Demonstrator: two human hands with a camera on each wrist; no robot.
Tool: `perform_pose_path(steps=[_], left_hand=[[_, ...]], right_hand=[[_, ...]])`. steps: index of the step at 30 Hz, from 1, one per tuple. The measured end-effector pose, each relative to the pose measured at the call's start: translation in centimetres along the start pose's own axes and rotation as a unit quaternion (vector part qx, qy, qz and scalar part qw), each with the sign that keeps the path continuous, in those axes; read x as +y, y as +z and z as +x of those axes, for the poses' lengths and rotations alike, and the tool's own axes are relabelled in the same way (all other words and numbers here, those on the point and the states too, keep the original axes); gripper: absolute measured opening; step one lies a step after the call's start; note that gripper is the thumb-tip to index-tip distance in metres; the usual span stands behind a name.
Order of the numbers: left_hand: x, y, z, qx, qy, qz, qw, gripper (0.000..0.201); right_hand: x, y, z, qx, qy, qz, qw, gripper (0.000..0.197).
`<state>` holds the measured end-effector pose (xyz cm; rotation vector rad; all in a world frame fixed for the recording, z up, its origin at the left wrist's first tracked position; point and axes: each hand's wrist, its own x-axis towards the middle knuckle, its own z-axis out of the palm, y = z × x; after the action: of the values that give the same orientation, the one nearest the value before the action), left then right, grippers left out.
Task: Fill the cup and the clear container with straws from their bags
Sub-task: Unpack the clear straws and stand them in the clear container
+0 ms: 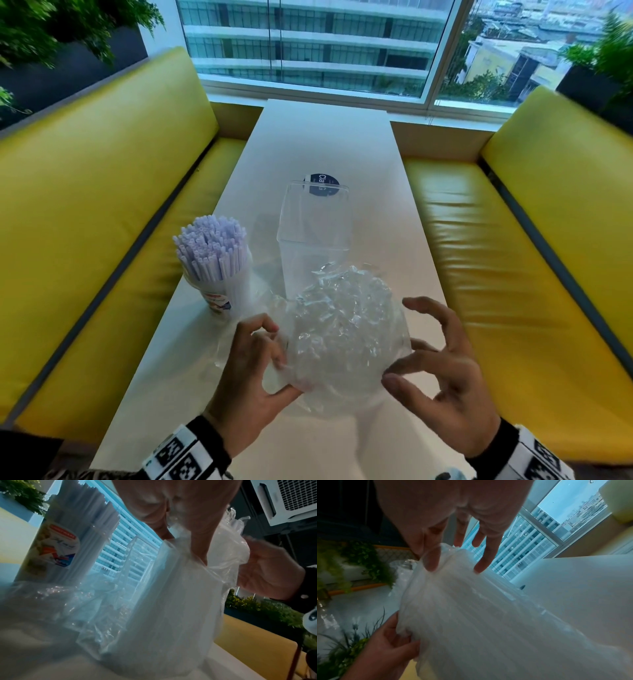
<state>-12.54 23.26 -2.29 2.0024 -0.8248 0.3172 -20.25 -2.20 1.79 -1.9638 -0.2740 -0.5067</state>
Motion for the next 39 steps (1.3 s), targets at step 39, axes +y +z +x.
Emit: perform_pose_path(steps=[39], left_hand=[[-1.5, 0.4, 0.7, -0.07, -0.046, -0.078, 0.993, 0.057]], right_hand=[[2.0, -1.9, 6.6, -0.073, 0.229, 0.069, 0.968, 0.022]])
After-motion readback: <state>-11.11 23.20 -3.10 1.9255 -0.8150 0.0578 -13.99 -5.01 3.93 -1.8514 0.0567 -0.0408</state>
